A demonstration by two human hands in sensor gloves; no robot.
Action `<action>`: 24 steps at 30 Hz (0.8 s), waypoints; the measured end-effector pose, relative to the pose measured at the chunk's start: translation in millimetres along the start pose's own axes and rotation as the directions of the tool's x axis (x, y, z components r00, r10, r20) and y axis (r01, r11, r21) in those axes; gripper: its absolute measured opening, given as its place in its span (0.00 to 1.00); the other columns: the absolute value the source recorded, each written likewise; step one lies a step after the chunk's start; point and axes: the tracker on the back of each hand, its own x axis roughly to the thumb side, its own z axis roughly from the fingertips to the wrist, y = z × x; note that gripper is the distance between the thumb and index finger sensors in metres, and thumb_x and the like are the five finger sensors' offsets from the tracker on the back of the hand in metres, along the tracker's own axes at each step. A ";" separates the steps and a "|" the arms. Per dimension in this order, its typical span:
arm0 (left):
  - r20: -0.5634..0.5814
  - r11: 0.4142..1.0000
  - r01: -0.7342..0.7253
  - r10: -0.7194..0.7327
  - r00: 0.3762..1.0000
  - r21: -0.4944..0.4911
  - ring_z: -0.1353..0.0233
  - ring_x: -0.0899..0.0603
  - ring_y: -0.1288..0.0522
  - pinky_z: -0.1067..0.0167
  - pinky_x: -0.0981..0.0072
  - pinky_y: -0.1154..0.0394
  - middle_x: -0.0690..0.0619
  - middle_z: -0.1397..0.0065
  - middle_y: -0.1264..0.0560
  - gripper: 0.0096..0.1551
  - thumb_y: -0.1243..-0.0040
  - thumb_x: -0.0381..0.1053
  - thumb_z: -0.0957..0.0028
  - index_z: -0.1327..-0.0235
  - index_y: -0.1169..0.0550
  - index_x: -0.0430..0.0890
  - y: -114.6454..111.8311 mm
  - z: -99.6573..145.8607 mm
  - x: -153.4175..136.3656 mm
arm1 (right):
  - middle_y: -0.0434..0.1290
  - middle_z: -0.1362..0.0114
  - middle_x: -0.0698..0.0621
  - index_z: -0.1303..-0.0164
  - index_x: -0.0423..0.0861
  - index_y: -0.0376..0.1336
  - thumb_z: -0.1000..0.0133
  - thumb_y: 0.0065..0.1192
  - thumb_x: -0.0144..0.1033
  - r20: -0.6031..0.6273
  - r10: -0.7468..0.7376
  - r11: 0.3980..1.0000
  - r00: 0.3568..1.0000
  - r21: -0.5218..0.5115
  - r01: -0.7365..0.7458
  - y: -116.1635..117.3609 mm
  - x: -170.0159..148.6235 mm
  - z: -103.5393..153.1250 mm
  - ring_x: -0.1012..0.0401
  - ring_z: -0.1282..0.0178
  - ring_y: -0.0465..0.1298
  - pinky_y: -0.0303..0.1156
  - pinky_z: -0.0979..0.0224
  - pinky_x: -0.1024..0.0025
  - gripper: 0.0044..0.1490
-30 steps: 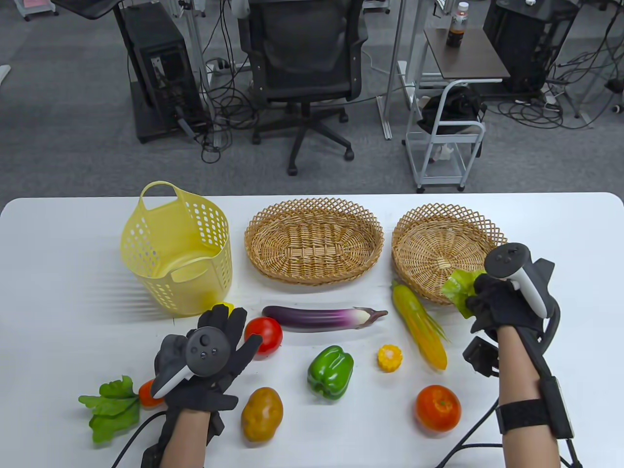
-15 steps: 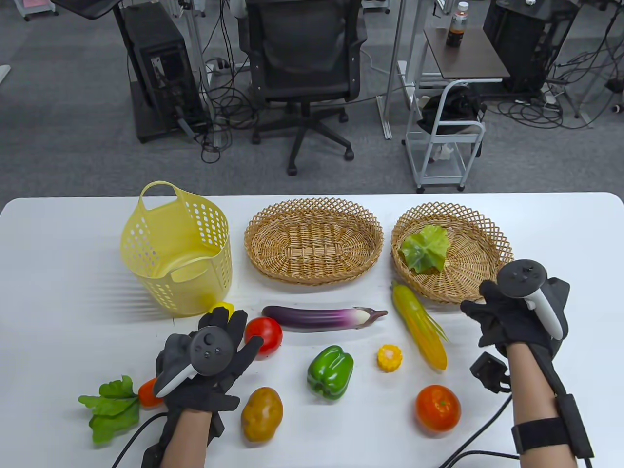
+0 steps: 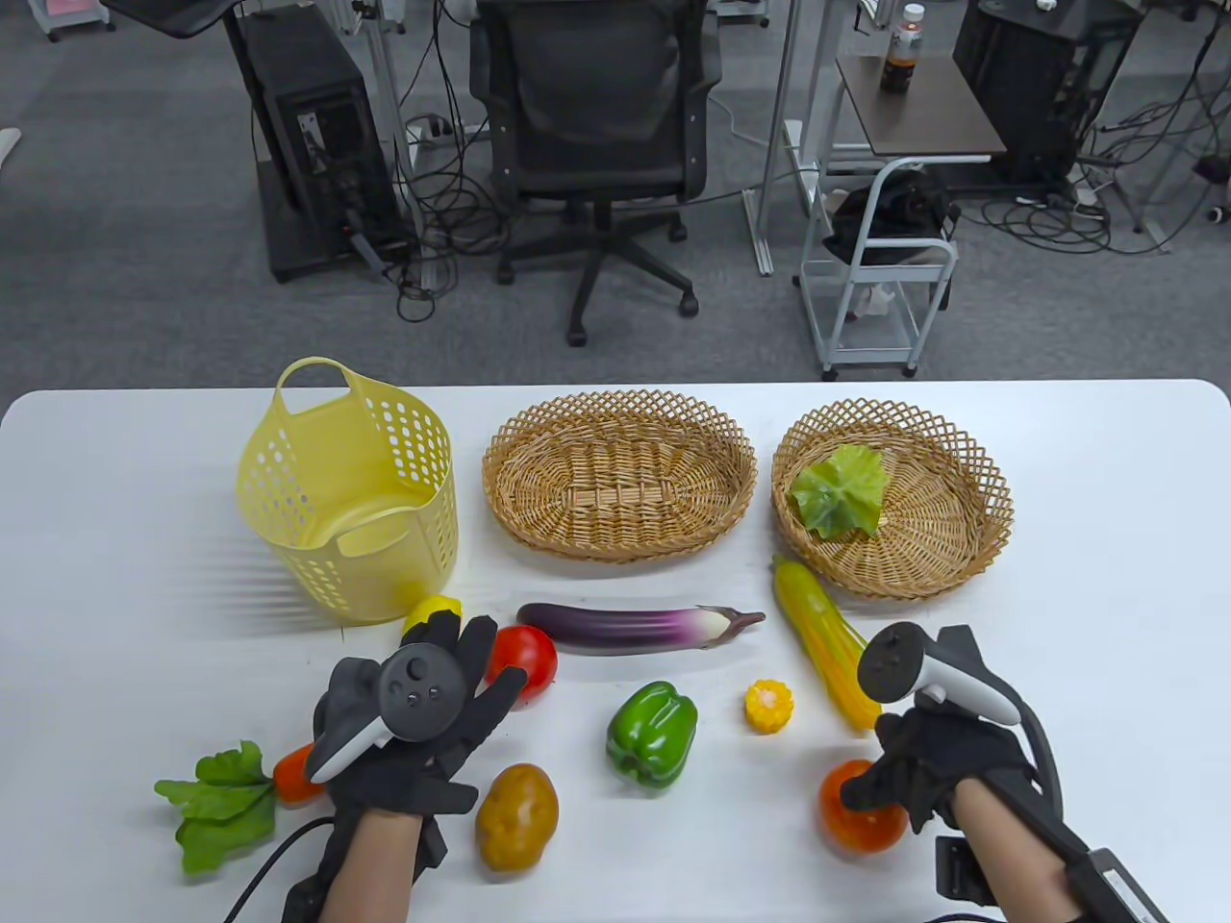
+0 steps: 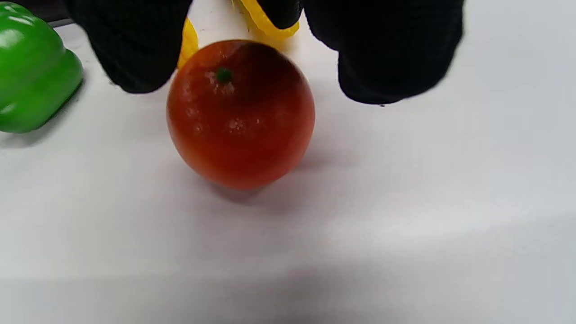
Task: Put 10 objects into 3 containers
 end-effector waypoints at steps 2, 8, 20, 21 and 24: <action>0.032 0.999 -0.011 0.010 0.999 0.038 0.14 0.21 0.51 0.27 0.24 0.46 0.30 0.10 0.51 0.43 0.68 0.69 0.28 0.09 0.45 0.42 1.6 0.9 1.1 | 0.50 0.18 0.22 0.15 0.30 0.40 0.44 0.64 0.57 -0.023 0.022 1.000 0.999 0.016 -0.022 5.2 1.6 -4.5 0.33 0.34 0.71 0.78 0.46 0.61 0.64; 0.036 0.998 -0.010 0.008 0.999 0.061 0.14 0.22 0.51 0.28 0.24 0.46 0.31 0.10 0.51 0.44 0.69 0.69 0.28 0.09 0.45 0.43 7.1 5.8 2.8 | 0.52 0.19 0.22 0.16 0.29 0.40 0.45 0.64 0.59 -0.003 -0.019 0.998 1.000 0.065 0.019 16.7 2.7 -12.2 0.34 0.35 0.72 0.78 0.46 0.62 0.66; 0.042 0.996 -0.031 0.027 0.999 0.088 0.14 0.21 0.51 0.28 0.24 0.45 0.30 0.10 0.51 0.43 0.69 0.69 0.28 0.09 0.45 0.42 13.8 11.3 1.0 | 0.56 0.21 0.25 0.18 0.28 0.42 0.46 0.62 0.65 0.111 0.025 0.999 0.994 -0.043 -0.020 27.7 5.7 -13.3 0.37 0.33 0.72 0.77 0.44 0.60 0.67; 0.046 0.995 -0.035 0.031 0.998 0.097 0.14 0.21 0.51 0.28 0.24 0.45 0.30 0.10 0.50 0.43 0.69 0.69 0.28 0.09 0.45 0.43 14.9 12.2 0.8 | 0.59 0.23 0.26 0.19 0.28 0.45 0.47 0.61 0.66 0.126 0.050 0.995 0.991 -0.090 -0.039 28.3 6.3 -12.7 0.38 0.36 0.74 0.77 0.46 0.62 0.67; 0.050 0.989 -0.035 0.028 0.998 0.140 0.14 0.22 0.50 0.28 0.24 0.45 0.31 0.10 0.50 0.43 0.68 0.69 0.28 0.09 0.45 0.42 19.6 16.3 -0.6 | 0.61 0.24 0.26 0.19 0.28 0.46 0.48 0.61 0.67 0.138 0.094 0.989 0.986 -0.127 -0.076 29.5 8.7 -9.3 0.40 0.40 0.75 0.77 0.45 0.62 0.67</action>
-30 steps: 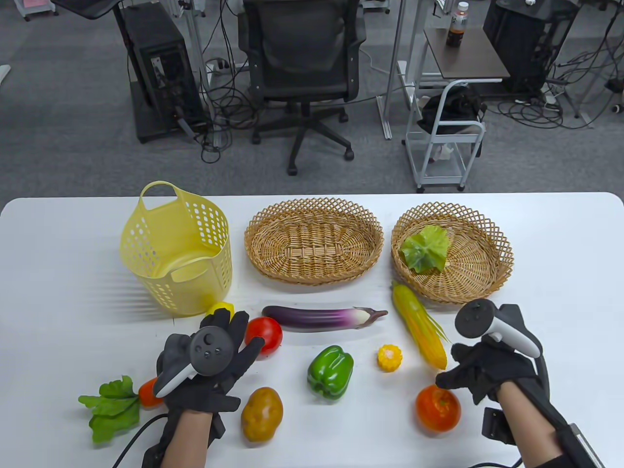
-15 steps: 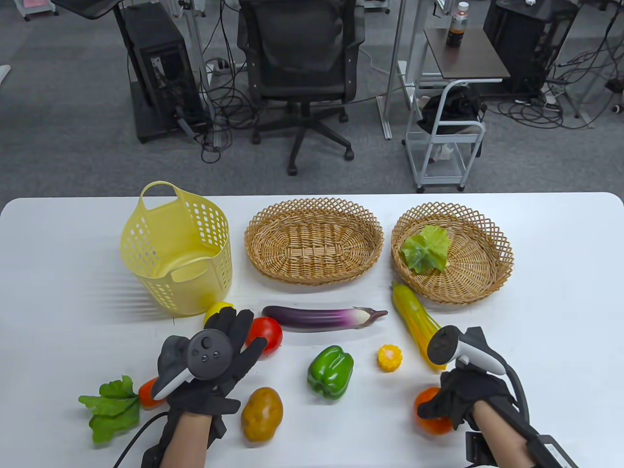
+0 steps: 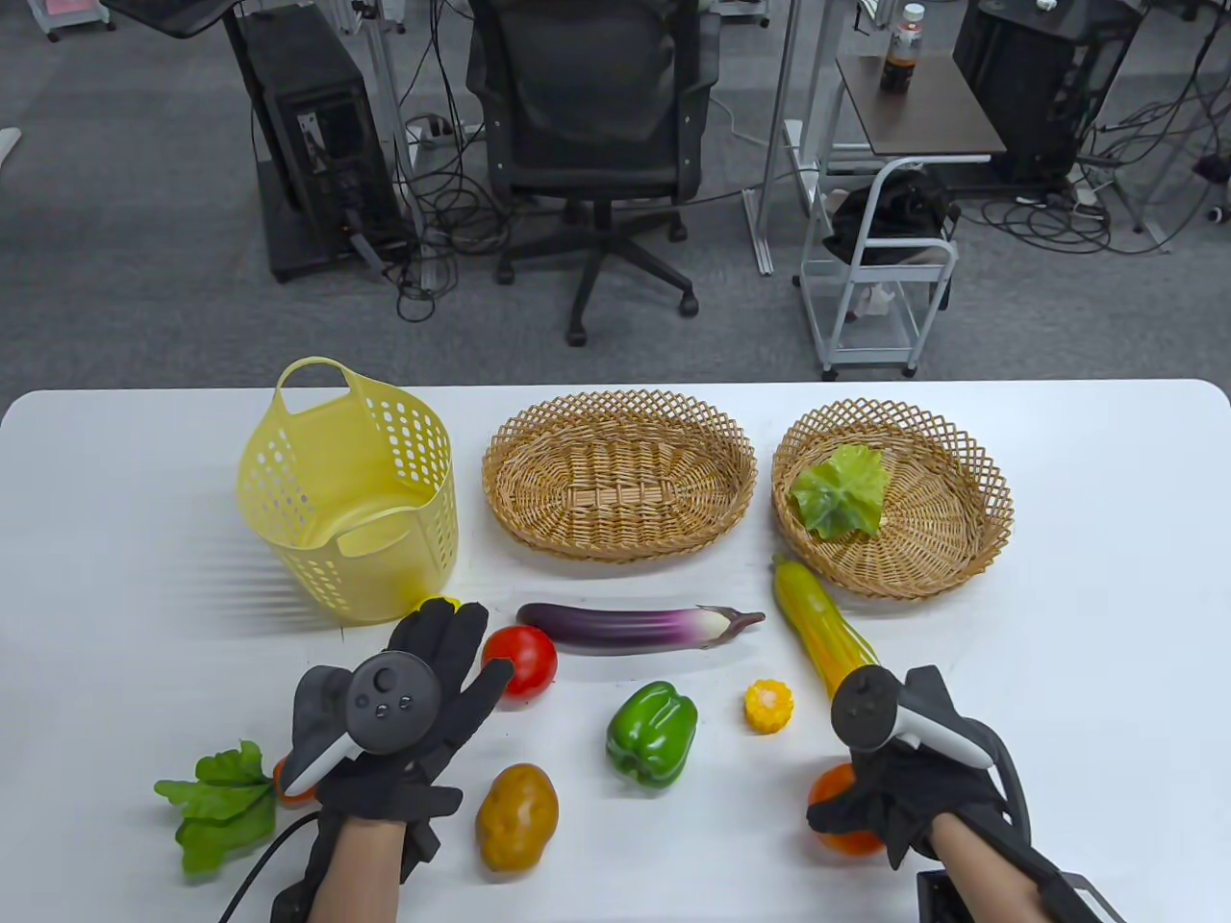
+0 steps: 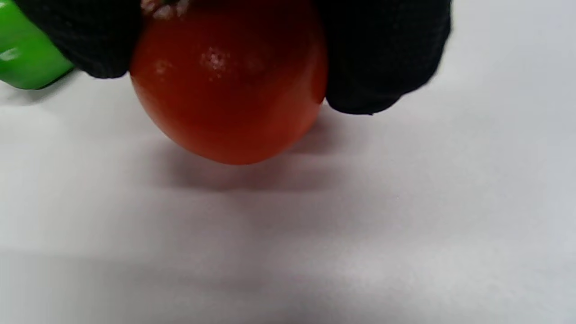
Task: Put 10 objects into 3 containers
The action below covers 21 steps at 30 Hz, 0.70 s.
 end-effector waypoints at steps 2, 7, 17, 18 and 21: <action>0.003 1.000 -0.004 0.004 1.000 0.003 0.14 0.22 0.50 0.28 0.24 0.45 0.31 0.10 0.50 0.44 0.68 0.69 0.28 0.09 0.45 0.42 1.4 0.9 -1.0 | 0.61 0.24 0.26 0.19 0.28 0.46 0.48 0.61 0.68 0.012 -0.029 1.000 1.000 -0.004 0.029 -2.5 -0.5 0.9 0.40 0.41 0.76 0.77 0.46 0.63 0.67; 0.017 1.000 -0.024 0.024 1.000 0.002 0.14 0.21 0.49 0.29 0.26 0.41 0.30 0.11 0.49 0.45 0.69 0.71 0.29 0.09 0.45 0.42 5.0 3.5 -2.6 | 0.62 0.25 0.26 0.19 0.29 0.47 0.48 0.61 0.68 0.062 -0.132 0.987 0.989 -0.084 0.137 -26.6 -8.0 9.7 0.42 0.45 0.77 0.77 0.52 0.67 0.66; -0.004 1.000 -0.017 0.017 1.000 0.005 0.15 0.21 0.48 0.31 0.19 0.46 0.29 0.11 0.49 0.45 0.69 0.71 0.29 0.08 0.48 0.44 4.1 2.4 -6.8 | 0.61 0.24 0.25 0.18 0.30 0.45 0.47 0.63 0.65 0.140 -0.426 0.812 0.894 -0.375 0.447 -91.1 -33.1 -3.0 0.43 0.49 0.76 0.75 0.57 0.69 0.65; -0.010 1.000 -0.018 0.018 1.000 0.000 0.15 0.21 0.48 0.31 0.19 0.46 0.29 0.11 0.49 0.45 0.69 0.71 0.29 0.08 0.49 0.44 3.2 1.9 -7.8 | 0.61 0.24 0.25 0.18 0.30 0.45 0.47 0.63 0.65 0.139 -0.454 0.785 0.880 -0.406 0.469 -99.8 -34.8 -7.1 0.43 0.50 0.76 0.75 0.57 0.69 0.65; -0.019 1.000 -0.015 0.014 1.000 -0.004 0.15 0.20 0.46 0.31 0.20 0.45 0.29 0.11 0.48 0.45 0.69 0.70 0.29 0.08 0.49 0.44 2.7 1.0 -9.7 | 0.60 0.23 0.26 0.17 0.32 0.44 0.47 0.64 0.64 0.128 -0.535 0.701 0.835 -0.485 0.523 -116.0 -42.4 -18.1 0.43 0.50 0.75 0.74 0.57 0.69 0.65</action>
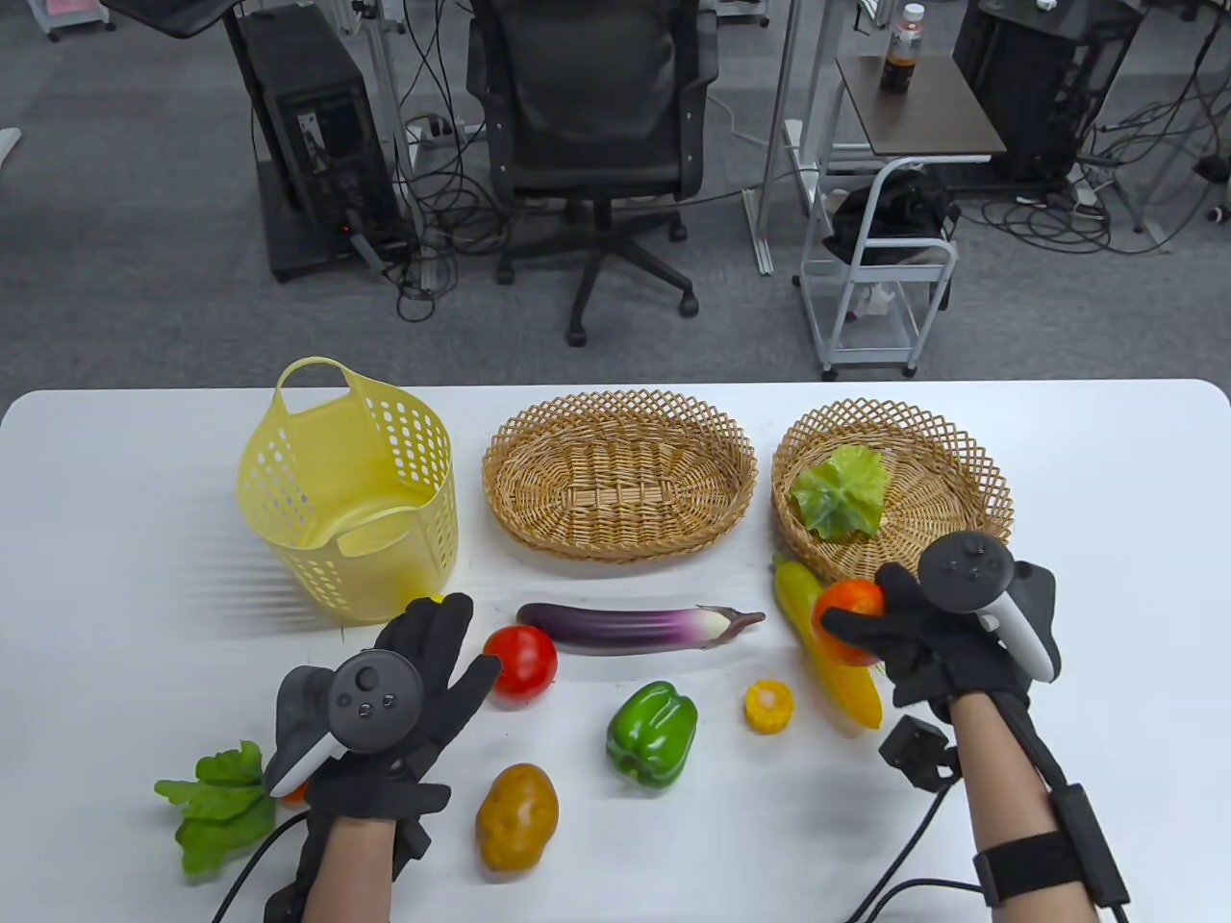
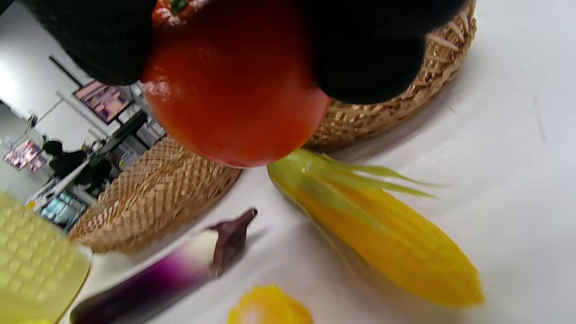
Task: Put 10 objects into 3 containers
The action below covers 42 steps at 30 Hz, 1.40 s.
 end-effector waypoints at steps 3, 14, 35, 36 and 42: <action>-0.004 1.000 -0.016 0.016 1.000 -0.013 0.16 0.20 0.44 0.30 0.21 0.44 0.28 0.11 0.48 0.45 0.69 0.70 0.28 0.08 0.50 0.43 -0.3 0.4 -1.7 | 0.59 0.21 0.28 0.16 0.35 0.44 0.48 0.64 0.65 -0.085 -0.042 0.985 0.995 -0.172 0.026 -5.9 -5.9 -17.3 0.44 0.48 0.75 0.73 0.56 0.69 0.65; -0.035 0.999 -0.038 0.038 0.999 -0.004 0.17 0.20 0.43 0.30 0.21 0.45 0.27 0.12 0.47 0.44 0.69 0.70 0.28 0.08 0.49 0.43 2.4 1.1 -10.9 | 0.56 0.18 0.32 0.14 0.41 0.39 0.46 0.61 0.67 -0.298 -0.134 0.978 0.945 -0.194 0.078 -0.6 -33.1 -66.1 0.47 0.45 0.74 0.72 0.53 0.71 0.64; -0.042 0.997 -0.076 0.077 0.996 0.032 0.17 0.20 0.42 0.30 0.21 0.45 0.27 0.12 0.48 0.43 0.69 0.68 0.27 0.09 0.50 0.42 7.2 4.6 -13.6 | 0.60 0.21 0.30 0.14 0.37 0.39 0.42 0.52 0.69 -0.370 -0.081 0.994 0.925 -0.101 0.047 11.0 -49.4 -75.8 0.42 0.43 0.74 0.74 0.45 0.61 0.62; -0.042 0.997 -0.072 0.073 0.996 0.029 0.17 0.20 0.42 0.30 0.21 0.45 0.27 0.12 0.48 0.43 0.69 0.68 0.27 0.09 0.50 0.42 6.2 3.7 -11.3 | 0.59 0.21 0.30 0.14 0.37 0.39 0.42 0.52 0.69 -0.365 -0.076 0.994 0.928 -0.096 0.044 11.3 -49.7 -75.3 0.42 0.43 0.74 0.74 0.45 0.61 0.62; -0.029 0.998 -0.065 0.065 0.997 0.007 0.17 0.21 0.42 0.30 0.21 0.45 0.28 0.12 0.48 0.43 0.70 0.69 0.27 0.08 0.50 0.43 4.6 2.6 -3.8 | 0.55 0.17 0.31 0.13 0.40 0.38 0.41 0.52 0.67 -0.326 -0.028 0.998 0.945 -0.068 0.006 11.7 -46.8 -68.3 0.39 0.38 0.72 0.73 0.43 0.58 0.60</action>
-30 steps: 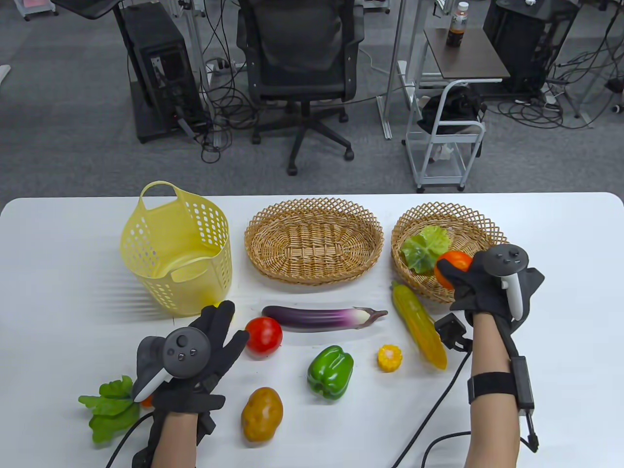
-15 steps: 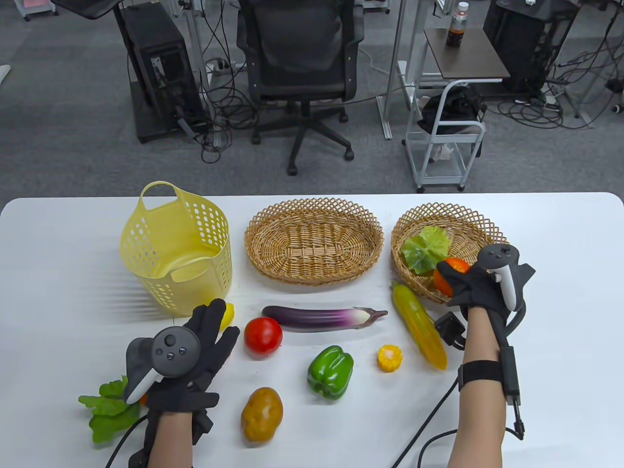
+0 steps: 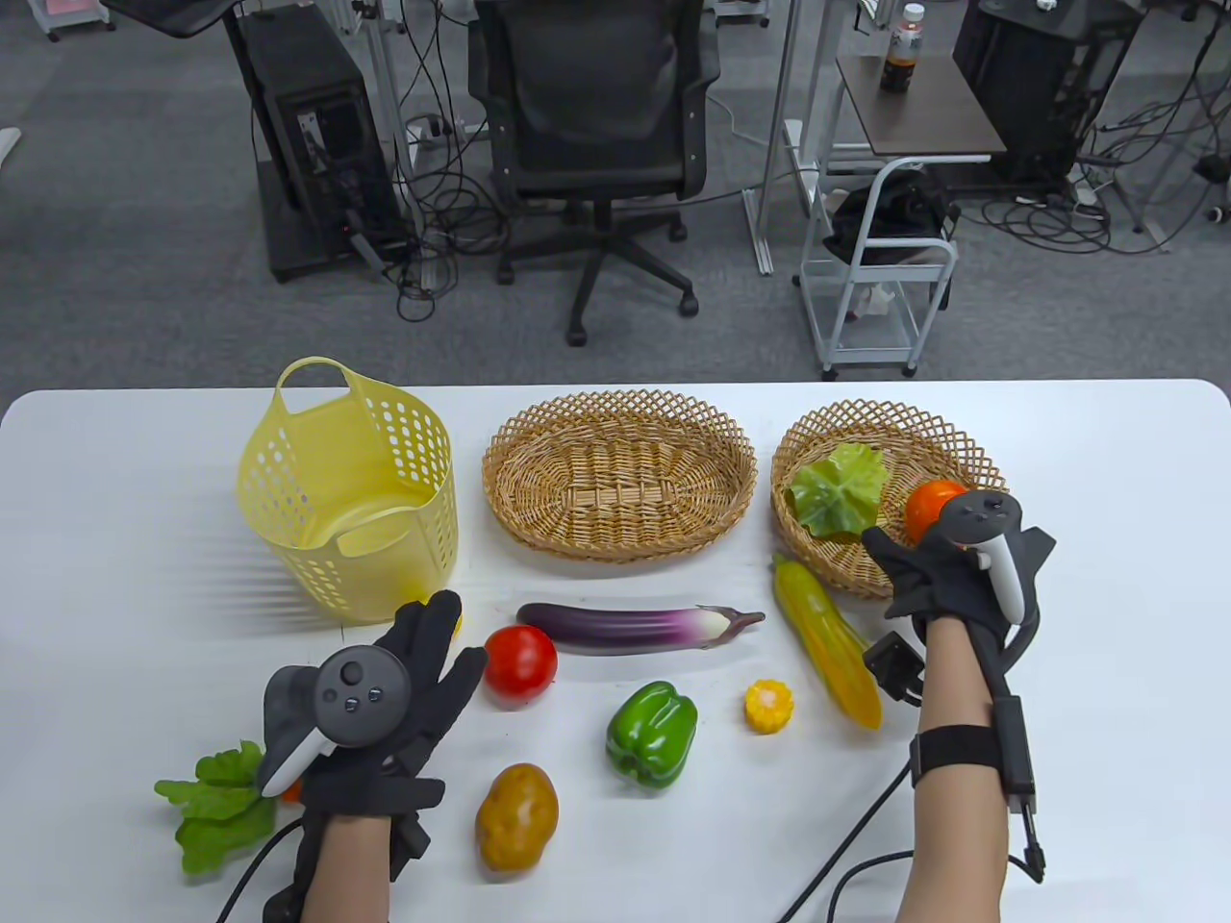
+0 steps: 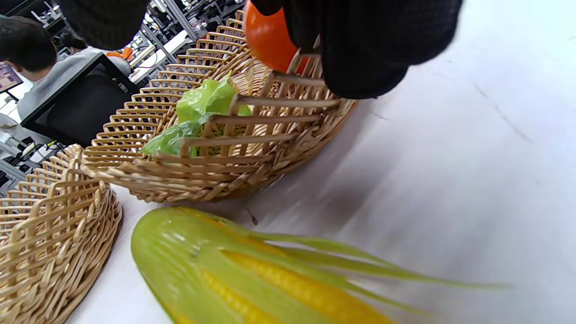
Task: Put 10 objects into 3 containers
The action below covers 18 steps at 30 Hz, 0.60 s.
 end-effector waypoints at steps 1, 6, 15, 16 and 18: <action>-0.007 1.000 0.000 0.000 1.000 0.003 0.17 0.20 0.42 0.30 0.22 0.44 0.27 0.12 0.48 0.43 0.70 0.68 0.27 0.09 0.50 0.42 0.2 0.3 0.0 | 0.54 0.16 0.32 0.13 0.40 0.38 0.41 0.52 0.67 0.014 0.011 1.000 1.000 0.001 -0.011 -0.6 0.3 3.0 0.39 0.37 0.71 0.73 0.43 0.58 0.60; -0.011 1.000 -0.009 0.009 1.000 0.014 0.18 0.20 0.42 0.30 0.23 0.43 0.27 0.12 0.48 0.43 0.71 0.68 0.27 0.09 0.51 0.41 2.4 2.3 1.5 | 0.41 0.14 0.31 0.14 0.38 0.38 0.41 0.55 0.64 0.080 0.068 0.997 0.994 -0.028 -0.066 -4.4 3.8 24.5 0.38 0.30 0.66 0.70 0.36 0.52 0.60; 0.030 1.000 -0.016 0.017 0.999 -0.019 0.18 0.19 0.42 0.30 0.24 0.42 0.24 0.14 0.47 0.44 0.71 0.68 0.27 0.09 0.49 0.41 1.8 5.7 22.4 | 0.59 0.22 0.27 0.16 0.32 0.46 0.42 0.56 0.65 0.141 0.278 0.956 0.950 0.056 -0.288 9.4 10.9 65.3 0.39 0.40 0.74 0.76 0.45 0.59 0.60; 0.033 1.000 -0.023 0.024 0.999 -0.015 0.19 0.19 0.42 0.30 0.24 0.42 0.24 0.14 0.47 0.44 0.71 0.68 0.27 0.09 0.49 0.41 2.8 6.6 22.0 | 0.59 0.22 0.27 0.16 0.32 0.46 0.42 0.55 0.65 0.132 0.317 0.941 0.939 0.084 -0.329 14.0 11.2 67.0 0.39 0.41 0.75 0.76 0.46 0.60 0.60; 0.037 0.999 -0.034 0.034 0.999 -0.007 0.19 0.19 0.42 0.30 0.24 0.42 0.23 0.14 0.47 0.44 0.71 0.68 0.27 0.09 0.49 0.40 4.7 8.1 21.4 | 0.59 0.22 0.26 0.16 0.31 0.46 0.42 0.55 0.66 0.119 0.376 0.911 0.919 0.133 -0.390 22.3 10.9 67.9 0.39 0.42 0.77 0.78 0.49 0.63 0.61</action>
